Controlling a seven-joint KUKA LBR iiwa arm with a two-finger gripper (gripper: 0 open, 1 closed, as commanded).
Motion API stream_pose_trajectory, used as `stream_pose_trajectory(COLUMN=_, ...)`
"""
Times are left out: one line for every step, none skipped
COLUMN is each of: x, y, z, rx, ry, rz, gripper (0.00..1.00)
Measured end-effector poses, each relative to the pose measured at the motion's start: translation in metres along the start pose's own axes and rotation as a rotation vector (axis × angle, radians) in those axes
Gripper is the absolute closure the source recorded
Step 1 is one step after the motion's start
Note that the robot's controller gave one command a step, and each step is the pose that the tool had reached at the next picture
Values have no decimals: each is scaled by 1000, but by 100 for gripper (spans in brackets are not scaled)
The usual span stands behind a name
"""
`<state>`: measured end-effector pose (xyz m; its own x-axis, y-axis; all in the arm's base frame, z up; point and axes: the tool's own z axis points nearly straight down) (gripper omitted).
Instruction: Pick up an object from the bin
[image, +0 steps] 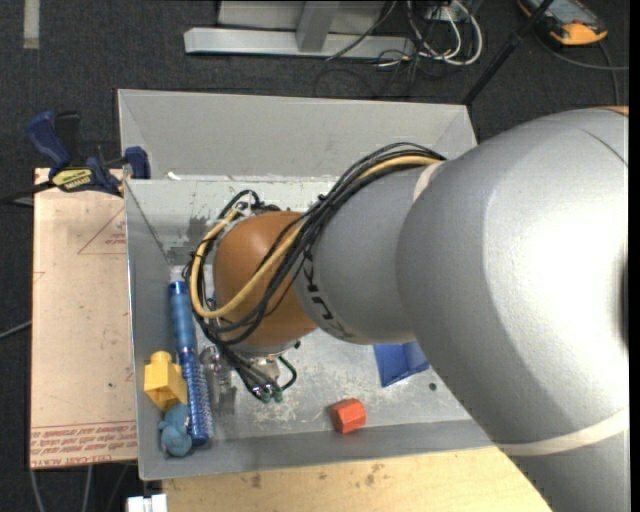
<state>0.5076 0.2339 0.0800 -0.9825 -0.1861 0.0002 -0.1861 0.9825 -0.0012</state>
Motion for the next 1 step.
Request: stream_pose_trajectory(x=-15, y=6, z=-7, rx=3, ry=2, rz=123, gripper=100)
